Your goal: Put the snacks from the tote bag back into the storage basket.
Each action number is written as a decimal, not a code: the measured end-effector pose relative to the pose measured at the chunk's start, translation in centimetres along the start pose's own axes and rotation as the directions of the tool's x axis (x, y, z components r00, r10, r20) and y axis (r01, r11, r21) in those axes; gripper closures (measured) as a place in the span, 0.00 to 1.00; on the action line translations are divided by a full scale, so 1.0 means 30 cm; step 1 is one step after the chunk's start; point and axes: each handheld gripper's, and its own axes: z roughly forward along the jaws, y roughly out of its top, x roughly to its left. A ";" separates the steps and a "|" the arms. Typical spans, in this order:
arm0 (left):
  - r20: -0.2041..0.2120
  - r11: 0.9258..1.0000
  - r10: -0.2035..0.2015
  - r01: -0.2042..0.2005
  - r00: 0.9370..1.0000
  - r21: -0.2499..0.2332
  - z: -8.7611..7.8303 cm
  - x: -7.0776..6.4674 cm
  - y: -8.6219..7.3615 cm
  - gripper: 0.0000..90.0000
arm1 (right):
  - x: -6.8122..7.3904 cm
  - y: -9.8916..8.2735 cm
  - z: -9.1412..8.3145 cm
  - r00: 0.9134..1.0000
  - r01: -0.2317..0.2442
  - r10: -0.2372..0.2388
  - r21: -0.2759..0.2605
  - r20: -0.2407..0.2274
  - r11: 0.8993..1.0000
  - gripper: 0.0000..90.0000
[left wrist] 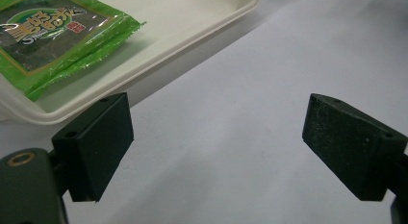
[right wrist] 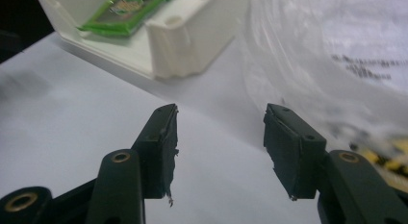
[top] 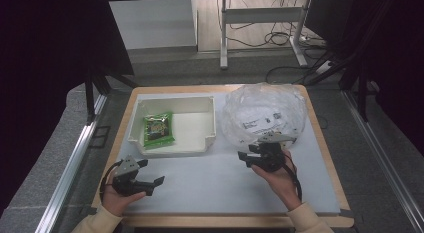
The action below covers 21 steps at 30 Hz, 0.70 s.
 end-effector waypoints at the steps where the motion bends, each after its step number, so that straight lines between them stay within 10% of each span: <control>1: 0.001 1.000 0.001 -0.001 1.000 0.000 0.000 -0.001 0.000 0.12 | -0.007 -0.013 0.003 1.000 -0.005 0.005 0.005 0.004 1.000 0.52; 21: 0.005 1.000 0.006 -0.006 1.000 0.013 0.008 -0.002 0.000 0.12 | -0.038 -0.064 0.050 0.999 -0.035 0.034 0.043 0.028 0.998 0.50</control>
